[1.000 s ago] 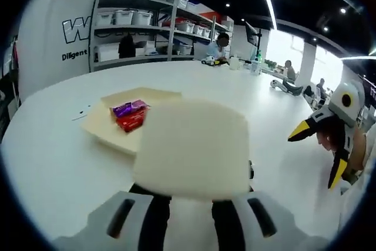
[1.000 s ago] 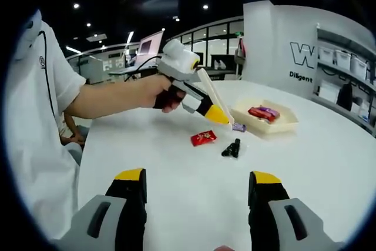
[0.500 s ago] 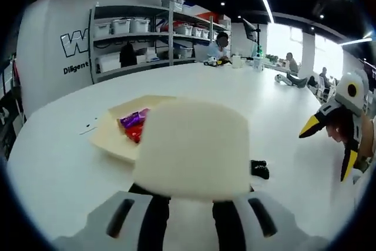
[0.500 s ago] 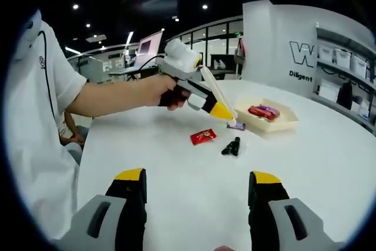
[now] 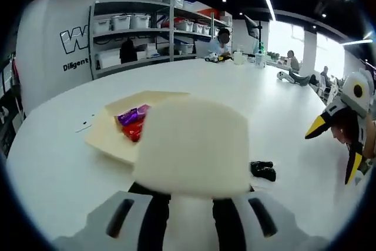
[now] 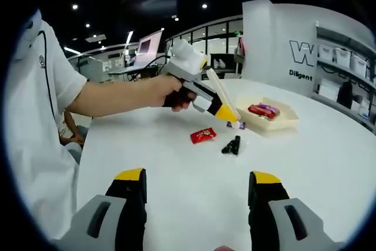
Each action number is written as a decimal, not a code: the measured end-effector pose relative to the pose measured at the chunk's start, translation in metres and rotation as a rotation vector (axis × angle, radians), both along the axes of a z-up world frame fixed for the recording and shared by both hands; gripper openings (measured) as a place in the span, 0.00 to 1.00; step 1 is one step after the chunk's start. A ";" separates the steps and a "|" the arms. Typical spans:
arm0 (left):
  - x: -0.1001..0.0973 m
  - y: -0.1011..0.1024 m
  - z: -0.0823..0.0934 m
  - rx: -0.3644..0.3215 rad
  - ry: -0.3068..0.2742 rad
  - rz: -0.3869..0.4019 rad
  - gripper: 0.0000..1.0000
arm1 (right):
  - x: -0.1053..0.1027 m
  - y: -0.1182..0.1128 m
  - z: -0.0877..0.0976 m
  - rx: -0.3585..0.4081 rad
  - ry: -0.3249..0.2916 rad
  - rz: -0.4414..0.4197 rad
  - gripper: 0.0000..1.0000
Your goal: Place the target food into the container with the food tongs after gripping and lifting it, then release it inside without dropping or visibly crushing the food.
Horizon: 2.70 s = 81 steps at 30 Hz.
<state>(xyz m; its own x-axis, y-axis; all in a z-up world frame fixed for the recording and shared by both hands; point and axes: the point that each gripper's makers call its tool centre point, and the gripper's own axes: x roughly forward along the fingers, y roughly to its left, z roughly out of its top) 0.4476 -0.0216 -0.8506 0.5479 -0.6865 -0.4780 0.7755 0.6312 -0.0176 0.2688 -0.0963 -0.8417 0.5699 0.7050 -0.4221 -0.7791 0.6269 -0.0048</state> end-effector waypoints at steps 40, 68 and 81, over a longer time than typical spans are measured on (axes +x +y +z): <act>-0.002 0.009 0.041 -0.154 0.065 -0.147 0.16 | -0.002 -0.004 -0.001 0.003 0.002 -0.007 0.67; 0.048 0.002 0.017 -0.076 0.099 -0.213 0.16 | -0.001 -0.008 0.005 -0.001 -0.007 -0.009 0.68; 0.060 0.004 0.008 -0.040 0.097 -0.246 0.16 | 0.003 -0.009 0.005 -0.005 -0.004 -0.011 0.68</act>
